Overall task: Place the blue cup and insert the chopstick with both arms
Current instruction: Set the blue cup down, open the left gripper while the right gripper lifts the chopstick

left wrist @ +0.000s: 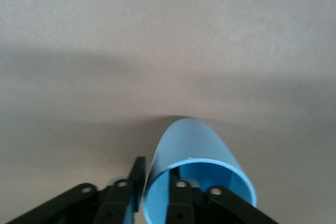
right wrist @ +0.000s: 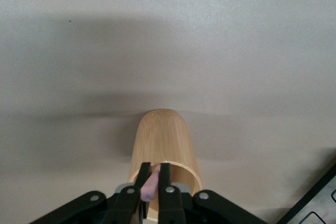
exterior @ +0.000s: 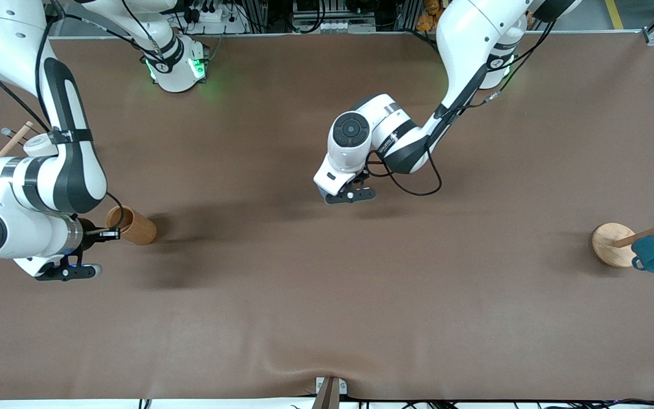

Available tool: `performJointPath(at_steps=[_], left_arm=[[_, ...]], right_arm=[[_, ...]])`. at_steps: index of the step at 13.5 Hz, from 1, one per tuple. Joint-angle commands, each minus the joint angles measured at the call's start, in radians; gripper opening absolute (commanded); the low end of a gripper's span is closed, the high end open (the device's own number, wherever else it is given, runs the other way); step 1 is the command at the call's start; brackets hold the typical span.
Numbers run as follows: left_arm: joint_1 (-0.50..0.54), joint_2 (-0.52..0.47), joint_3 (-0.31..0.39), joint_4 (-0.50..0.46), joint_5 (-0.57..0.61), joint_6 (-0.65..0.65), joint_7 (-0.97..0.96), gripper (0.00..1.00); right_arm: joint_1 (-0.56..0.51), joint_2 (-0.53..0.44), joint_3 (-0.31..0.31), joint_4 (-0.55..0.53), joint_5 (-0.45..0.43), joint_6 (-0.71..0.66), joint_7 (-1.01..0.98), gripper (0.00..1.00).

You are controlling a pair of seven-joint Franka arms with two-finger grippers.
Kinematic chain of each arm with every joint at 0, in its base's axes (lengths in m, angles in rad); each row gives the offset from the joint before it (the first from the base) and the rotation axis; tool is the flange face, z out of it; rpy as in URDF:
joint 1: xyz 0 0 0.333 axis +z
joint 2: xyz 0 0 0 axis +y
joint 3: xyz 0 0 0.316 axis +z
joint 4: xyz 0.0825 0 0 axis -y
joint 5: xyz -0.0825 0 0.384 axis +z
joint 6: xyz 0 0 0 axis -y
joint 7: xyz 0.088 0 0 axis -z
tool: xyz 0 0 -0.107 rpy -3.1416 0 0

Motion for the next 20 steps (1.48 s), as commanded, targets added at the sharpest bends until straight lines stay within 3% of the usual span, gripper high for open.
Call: performJointPath(at_steps=[1, 6, 9, 11, 14, 18, 20], left_arm=[[0.038, -0.087, 0.005, 0.009, 0.026, -0.061, -0.028, 1.0], [0.167, -0.288, -0.001, 0.029, 0.013, -0.189, -0.014, 1.0], [0.205, -0.296, 0.006, 0.185, 0.024, -0.401, 0.021, 1.0], [0.306, -0.302, -0.003, 0.239, 0.012, -0.517, 0.221, 1.0], [0.431, -0.384, -0.001, 0.234, -0.022, -0.58, 0.479, 1.0], [0.515, -0.443, -0.001, 0.239, -0.033, -0.634, 0.564, 1.0], [0.521, -0.498, 0.046, 0.212, -0.068, -0.646, 0.682, 1.0]], right_arm=[[-0.004, -0.001, 0.007, 0.02, -0.014, -0.006, 0.02, 0.0], [-0.001, -0.066, 0.01, 0.02, -0.013, -0.053, 0.005, 0.0], [-0.001, -0.132, 0.012, 0.028, -0.013, -0.093, -0.026, 0.0], [0.015, -0.156, 0.015, 0.06, -0.013, -0.102, -0.047, 0.0], [0.065, -0.158, 0.016, 0.162, -0.007, -0.156, -0.058, 0.0], [0.205, -0.166, 0.016, 0.248, -0.002, -0.168, -0.049, 0.0], [0.287, -0.169, 0.018, 0.25, 0.001, -0.158, -0.046, 0.0]])
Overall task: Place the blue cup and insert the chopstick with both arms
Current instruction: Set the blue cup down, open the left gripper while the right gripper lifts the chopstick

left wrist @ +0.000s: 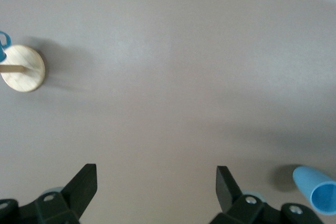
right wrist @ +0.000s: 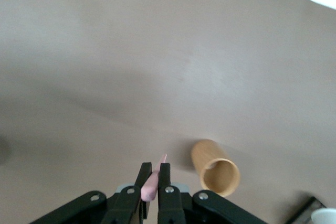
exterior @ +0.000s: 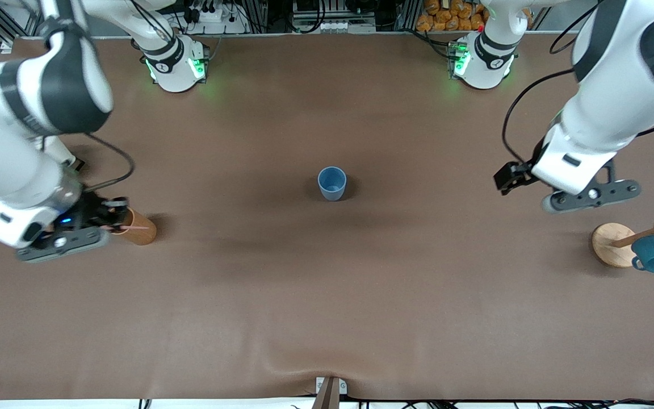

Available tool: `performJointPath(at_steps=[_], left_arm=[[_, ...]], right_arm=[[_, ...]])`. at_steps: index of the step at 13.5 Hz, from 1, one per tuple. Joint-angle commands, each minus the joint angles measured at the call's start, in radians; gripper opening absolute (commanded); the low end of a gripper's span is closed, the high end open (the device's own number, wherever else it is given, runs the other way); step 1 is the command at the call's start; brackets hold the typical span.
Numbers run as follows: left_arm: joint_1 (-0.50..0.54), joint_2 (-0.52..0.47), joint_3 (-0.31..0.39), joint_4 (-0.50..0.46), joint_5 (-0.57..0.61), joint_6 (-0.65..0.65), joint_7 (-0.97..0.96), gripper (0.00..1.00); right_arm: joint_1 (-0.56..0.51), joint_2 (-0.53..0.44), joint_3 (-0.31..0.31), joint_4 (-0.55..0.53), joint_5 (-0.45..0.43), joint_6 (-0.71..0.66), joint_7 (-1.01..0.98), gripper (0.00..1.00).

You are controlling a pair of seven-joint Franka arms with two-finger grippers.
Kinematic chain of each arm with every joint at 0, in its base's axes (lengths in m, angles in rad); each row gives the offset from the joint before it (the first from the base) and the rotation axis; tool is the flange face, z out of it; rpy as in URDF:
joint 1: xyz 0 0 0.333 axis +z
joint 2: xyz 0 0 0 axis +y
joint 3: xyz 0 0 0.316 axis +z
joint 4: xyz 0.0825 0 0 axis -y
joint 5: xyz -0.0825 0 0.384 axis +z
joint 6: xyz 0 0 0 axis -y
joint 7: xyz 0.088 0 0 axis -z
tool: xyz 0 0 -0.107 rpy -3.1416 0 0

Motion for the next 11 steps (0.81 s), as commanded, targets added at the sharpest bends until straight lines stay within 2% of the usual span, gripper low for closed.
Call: performJointPath(at_steps=[1, 3, 5, 6, 11], left_arm=[[0.01, -0.097, 0.095, -0.056, -0.074, -0.037, 0.151, 1.0], [0.003, -0.152, 0.218, -0.1, -0.157, -0.041, 0.309, 1.0], [-0.046, -0.207, 0.297, -0.155, -0.158, -0.042, 0.351, 1.0], [-0.052, -0.229, 0.311, -0.177, -0.158, -0.042, 0.353, 1.0], [-0.06, -0.25, 0.328, -0.159, -0.147, -0.119, 0.355, 1.0]], right_arm=[[0.107, -0.003, -0.008, 0.015, -0.005, 0.012, 0.002, 0.0], [0.167, -0.002, -0.009, 0.015, 0.002, 0.055, 0.011, 0.0], [0.234, 0.004, -0.011, 0.015, 0.002, 0.075, 0.13, 0.0], [0.272, 0.004, -0.011, 0.015, 0.002, 0.081, 0.204, 0.0], [0.467, 0.032, -0.012, 0.005, 0.005, 0.174, 0.528, 0.0]])
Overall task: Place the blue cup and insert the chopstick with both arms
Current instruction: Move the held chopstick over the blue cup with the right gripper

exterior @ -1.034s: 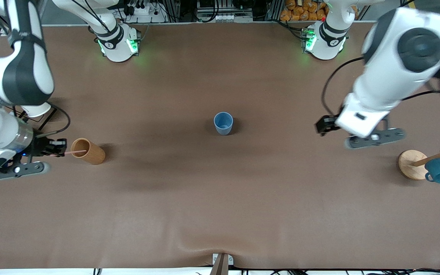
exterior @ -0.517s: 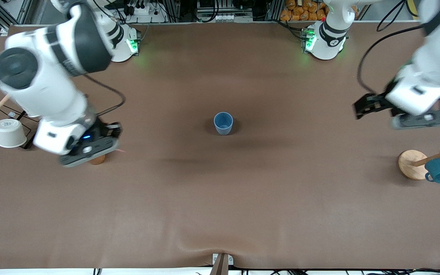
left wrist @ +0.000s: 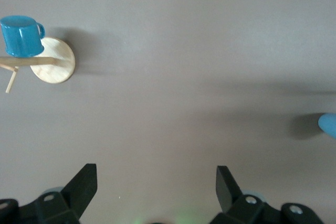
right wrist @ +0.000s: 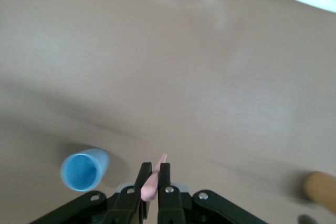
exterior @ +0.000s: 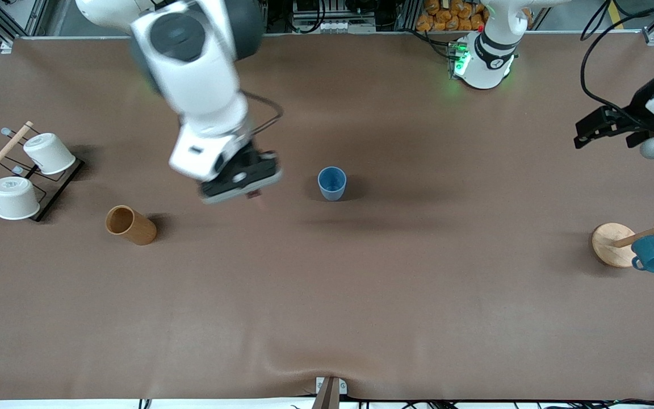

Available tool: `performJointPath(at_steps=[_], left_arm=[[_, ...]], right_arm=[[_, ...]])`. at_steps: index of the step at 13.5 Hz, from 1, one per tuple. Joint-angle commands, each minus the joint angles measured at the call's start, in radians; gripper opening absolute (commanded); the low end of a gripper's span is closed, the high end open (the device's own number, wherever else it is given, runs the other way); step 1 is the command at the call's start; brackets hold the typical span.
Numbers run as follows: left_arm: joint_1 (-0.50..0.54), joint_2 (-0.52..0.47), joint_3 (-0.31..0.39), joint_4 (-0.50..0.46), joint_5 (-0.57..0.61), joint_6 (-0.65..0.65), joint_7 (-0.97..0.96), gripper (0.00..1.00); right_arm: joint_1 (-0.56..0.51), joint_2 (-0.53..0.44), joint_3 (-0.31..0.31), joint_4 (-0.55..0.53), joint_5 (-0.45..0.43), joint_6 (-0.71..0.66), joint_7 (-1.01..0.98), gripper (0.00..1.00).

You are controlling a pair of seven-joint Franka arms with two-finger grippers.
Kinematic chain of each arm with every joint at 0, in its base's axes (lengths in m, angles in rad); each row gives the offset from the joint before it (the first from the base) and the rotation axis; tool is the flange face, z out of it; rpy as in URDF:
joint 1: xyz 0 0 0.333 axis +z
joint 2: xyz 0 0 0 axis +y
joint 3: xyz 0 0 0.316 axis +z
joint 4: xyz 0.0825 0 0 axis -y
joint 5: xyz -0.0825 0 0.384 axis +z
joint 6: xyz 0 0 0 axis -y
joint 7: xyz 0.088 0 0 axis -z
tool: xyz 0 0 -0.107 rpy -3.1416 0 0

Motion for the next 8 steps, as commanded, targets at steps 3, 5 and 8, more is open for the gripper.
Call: performJointPath(at_steps=[3, 5, 8], left_arm=[[-0.015, -0.058, 0.025, -0.019, -0.001, -0.046, -0.02, 1.0], [-0.016, -0.058, 0.022, -0.019, -0.006, -0.058, -0.023, 1.0], [-0.016, -0.078, 0.018, -0.027, -0.009, -0.06, -0.023, 1.0]], right_arm=[[0.144, 0.03, -0.015, -0.007, -0.001, 0.062, 0.223, 0.0], [0.19, 0.055, -0.015, -0.007, -0.013, 0.064, 0.3, 0.0], [0.222, 0.087, -0.015, -0.007, -0.008, 0.068, 0.354, 0.0]])
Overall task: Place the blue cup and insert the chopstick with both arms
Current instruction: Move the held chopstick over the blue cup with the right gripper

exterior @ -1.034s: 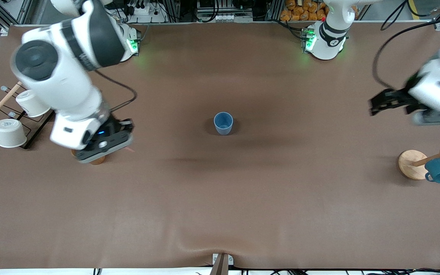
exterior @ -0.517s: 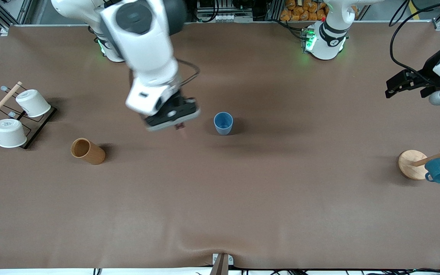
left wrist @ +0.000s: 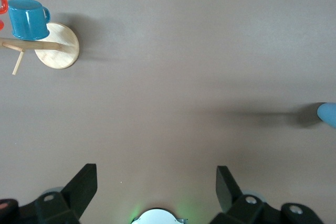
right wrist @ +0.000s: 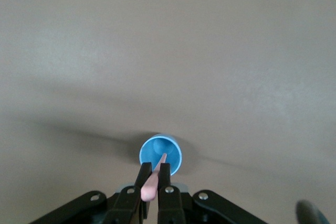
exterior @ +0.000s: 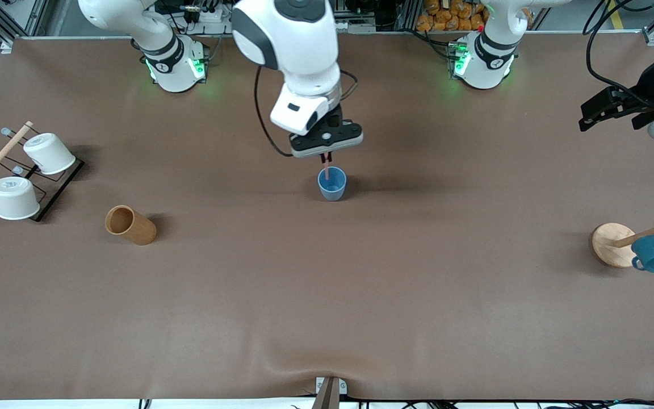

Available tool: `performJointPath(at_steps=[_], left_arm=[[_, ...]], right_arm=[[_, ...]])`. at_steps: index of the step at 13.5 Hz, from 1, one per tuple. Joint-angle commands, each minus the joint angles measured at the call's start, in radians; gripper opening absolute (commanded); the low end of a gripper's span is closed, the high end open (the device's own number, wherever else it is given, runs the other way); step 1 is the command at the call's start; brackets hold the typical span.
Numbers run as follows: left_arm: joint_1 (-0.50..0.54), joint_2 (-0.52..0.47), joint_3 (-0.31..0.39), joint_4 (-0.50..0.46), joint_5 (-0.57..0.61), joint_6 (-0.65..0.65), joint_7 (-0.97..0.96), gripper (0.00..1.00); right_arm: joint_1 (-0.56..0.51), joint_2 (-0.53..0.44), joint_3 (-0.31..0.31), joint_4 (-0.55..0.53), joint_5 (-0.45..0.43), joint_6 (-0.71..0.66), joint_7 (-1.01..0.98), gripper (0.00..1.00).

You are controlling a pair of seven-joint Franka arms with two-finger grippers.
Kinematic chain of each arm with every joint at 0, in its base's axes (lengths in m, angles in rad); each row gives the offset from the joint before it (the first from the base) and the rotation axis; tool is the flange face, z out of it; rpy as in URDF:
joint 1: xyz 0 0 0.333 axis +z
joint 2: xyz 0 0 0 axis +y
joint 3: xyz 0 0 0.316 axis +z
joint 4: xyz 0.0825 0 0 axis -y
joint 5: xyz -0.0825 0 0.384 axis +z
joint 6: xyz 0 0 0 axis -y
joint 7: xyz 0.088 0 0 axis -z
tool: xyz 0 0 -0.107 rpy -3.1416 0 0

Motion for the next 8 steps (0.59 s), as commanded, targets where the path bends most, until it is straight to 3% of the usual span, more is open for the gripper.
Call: performJointPath(at_steps=[1, 8], left_arm=[[-0.009, -0.04, 0.003, -0.028, -0.007, -0.014, -0.011, 1.0], [-0.014, -0.009, -0.007, -0.022, -0.004, 0.006, -0.012, 1.0]], right_arm=[[0.025, 0.023, -0.013, 0.001, -0.003, 0.01, 0.053, 0.0], [0.059, 0.083, -0.014, 0.0, -0.014, 0.013, 0.086, 0.0]])
